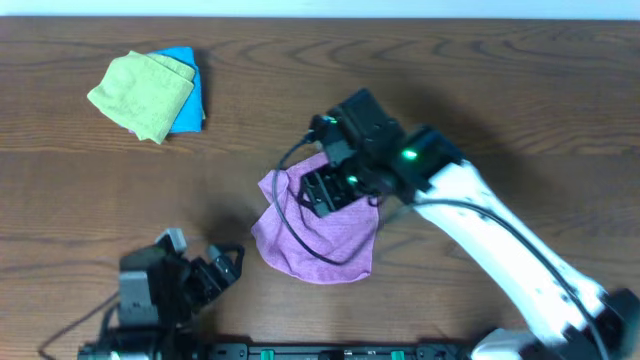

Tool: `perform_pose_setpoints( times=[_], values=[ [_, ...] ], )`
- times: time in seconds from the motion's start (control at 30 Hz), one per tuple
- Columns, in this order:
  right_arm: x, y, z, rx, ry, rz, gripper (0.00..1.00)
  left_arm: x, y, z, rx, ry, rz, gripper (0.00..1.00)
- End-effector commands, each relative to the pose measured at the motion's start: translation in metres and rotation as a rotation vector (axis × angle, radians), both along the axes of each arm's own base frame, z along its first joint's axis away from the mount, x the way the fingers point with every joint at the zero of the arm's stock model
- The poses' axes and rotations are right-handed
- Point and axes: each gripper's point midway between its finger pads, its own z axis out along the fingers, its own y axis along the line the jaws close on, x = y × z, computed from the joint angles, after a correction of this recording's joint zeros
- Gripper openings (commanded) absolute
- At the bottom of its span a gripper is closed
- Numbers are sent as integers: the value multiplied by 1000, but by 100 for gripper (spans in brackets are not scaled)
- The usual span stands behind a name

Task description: Fold the cloth

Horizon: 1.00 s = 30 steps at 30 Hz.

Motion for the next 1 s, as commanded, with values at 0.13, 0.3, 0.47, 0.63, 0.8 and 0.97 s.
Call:
perform_pose_setpoints(
  times=[0.13,0.3,0.47,0.63,0.8,0.97],
  values=[
    [-42,-36,-14,-11,84,-96,81,5,-22,14,-60,247,-164,95],
    [-84,-67,-31,34,137,-212,82,9,-36,0,-154,394,-205,95],
    [-106,-80,-38,189,134,-343,87,27,-51,-3,-238,353,-291,95],
    [-119,-88,-54,290,199,-484,91,43,-46,-17,-195,347,-277,95],
    [-123,-84,-66,346,246,-516,91,49,-38,-38,-138,377,-268,95],
    [-119,-83,-63,361,230,-514,92,49,-39,-60,-148,422,-266,95]
  ],
)
